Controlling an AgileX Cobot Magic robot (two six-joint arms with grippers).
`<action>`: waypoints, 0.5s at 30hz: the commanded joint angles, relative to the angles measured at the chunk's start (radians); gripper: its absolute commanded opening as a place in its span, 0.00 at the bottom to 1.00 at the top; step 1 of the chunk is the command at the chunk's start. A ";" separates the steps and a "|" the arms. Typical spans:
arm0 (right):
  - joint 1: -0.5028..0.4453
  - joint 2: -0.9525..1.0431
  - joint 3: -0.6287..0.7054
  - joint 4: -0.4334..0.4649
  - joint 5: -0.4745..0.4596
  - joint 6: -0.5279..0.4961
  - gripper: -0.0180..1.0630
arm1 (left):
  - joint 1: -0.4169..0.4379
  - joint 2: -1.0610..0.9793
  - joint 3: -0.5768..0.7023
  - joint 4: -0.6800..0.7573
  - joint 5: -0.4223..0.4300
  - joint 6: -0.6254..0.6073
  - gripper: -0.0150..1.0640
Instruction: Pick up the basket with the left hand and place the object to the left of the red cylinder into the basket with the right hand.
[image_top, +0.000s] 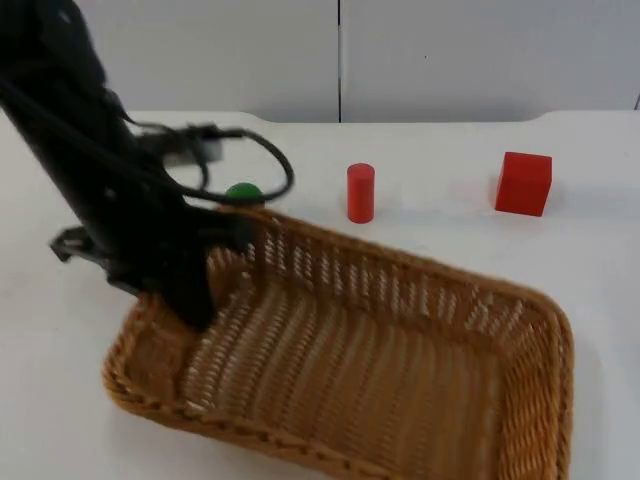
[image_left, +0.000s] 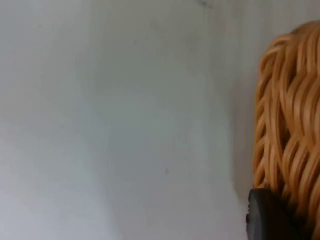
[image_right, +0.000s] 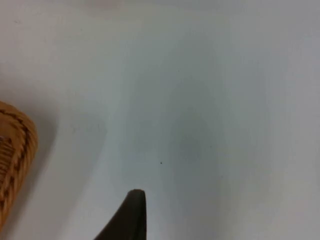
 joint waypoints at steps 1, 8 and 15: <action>-0.005 0.000 -0.006 0.007 -0.007 -0.019 0.99 | 0.037 -0.075 0.036 -0.006 0.020 -0.012 0.01; -0.005 0.000 -0.006 0.131 0.003 -0.120 0.99 | 0.221 -0.190 0.185 -0.018 0.025 0.041 0.01; -0.003 0.045 -0.042 0.330 0.004 -0.300 0.99 | 0.459 -0.241 0.339 -0.157 0.070 0.229 0.01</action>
